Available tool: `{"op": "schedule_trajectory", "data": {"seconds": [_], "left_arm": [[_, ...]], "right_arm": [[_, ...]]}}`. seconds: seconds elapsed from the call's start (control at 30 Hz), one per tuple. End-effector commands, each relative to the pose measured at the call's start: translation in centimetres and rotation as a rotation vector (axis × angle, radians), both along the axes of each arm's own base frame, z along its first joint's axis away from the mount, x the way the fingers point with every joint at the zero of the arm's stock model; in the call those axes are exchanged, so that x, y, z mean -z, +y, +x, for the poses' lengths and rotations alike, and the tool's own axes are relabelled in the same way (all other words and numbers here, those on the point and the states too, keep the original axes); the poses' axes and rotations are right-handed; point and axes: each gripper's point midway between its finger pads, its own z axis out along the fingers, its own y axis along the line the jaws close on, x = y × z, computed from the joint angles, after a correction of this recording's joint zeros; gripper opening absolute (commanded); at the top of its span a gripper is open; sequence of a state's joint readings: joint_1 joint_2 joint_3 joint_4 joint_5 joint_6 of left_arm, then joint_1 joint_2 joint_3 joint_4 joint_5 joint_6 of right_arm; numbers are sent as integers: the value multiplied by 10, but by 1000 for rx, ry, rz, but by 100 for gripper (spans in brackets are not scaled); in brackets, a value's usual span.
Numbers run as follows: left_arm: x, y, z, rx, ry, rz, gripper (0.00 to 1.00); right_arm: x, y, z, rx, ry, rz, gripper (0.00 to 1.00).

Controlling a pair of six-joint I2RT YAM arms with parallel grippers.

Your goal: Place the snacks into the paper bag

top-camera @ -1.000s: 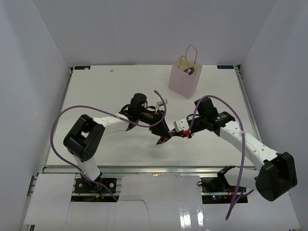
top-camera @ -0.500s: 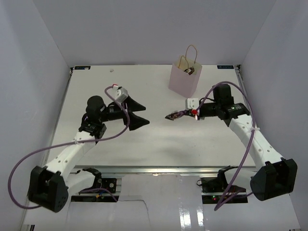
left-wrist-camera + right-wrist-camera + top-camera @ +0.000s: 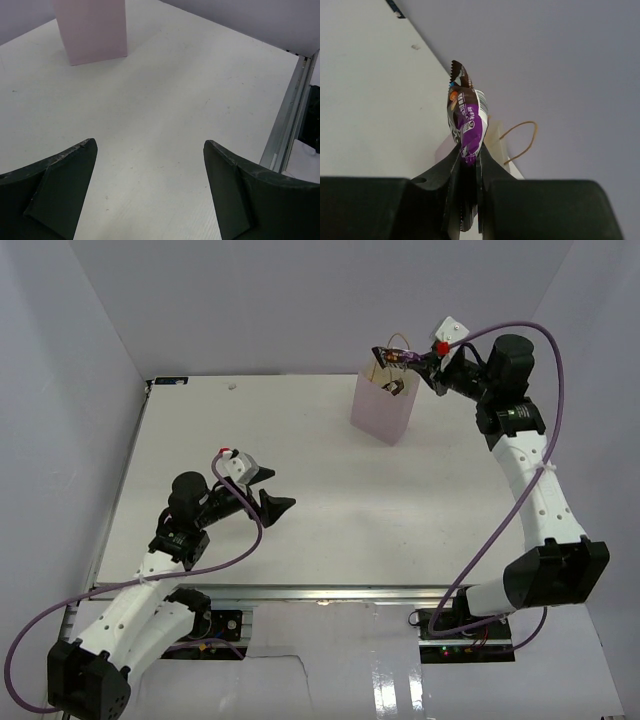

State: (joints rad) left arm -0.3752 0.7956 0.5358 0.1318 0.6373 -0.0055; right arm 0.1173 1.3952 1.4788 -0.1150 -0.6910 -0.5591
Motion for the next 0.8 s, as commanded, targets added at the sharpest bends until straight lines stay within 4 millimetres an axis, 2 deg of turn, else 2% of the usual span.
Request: {"op": "schedule_trajectory", "data": {"seconds": [0.0,0.03,0.07,0.1,0.13,0.17,0.23,0.27,0.33,0.47,0.63,0.73,0.77], "left_arm": [[0,5,0,-26,-36,27,98],[0,6,0,-26,-35,29,98],[1,6,1,-33,-35,34,98],[1,7,1,-39,-37,35,98],[0,8,1,-42,-43,35,98],[0,9,2,-48,-45,38,98],[0,9,2,-51,-46,41,98],[1,10,2,-52,-46,42,98],[1,10,3,-52,-47,45,98],[2,10,4,-54,-42,51,98],[3,11,5,-58,-42,54,98],[4,11,5,-60,-40,58,98],[4,11,5,-60,-40,58,98]], "right_arm": [[-44,-9,32,117,-49,144,15],[-43,-13,42,147,-43,153,15],[-33,-13,56,161,-18,156,15],[-40,-14,62,174,-29,165,16],[-38,-17,71,195,-23,168,17],[-27,-17,83,206,-3,164,17],[-27,-18,94,221,-9,164,18],[-15,-18,103,225,11,155,18],[-8,-17,109,226,19,144,18],[22,-16,125,228,60,114,19],[49,-13,134,218,104,96,23],[62,-13,135,215,130,85,36],[66,-13,134,215,139,83,44]]}}
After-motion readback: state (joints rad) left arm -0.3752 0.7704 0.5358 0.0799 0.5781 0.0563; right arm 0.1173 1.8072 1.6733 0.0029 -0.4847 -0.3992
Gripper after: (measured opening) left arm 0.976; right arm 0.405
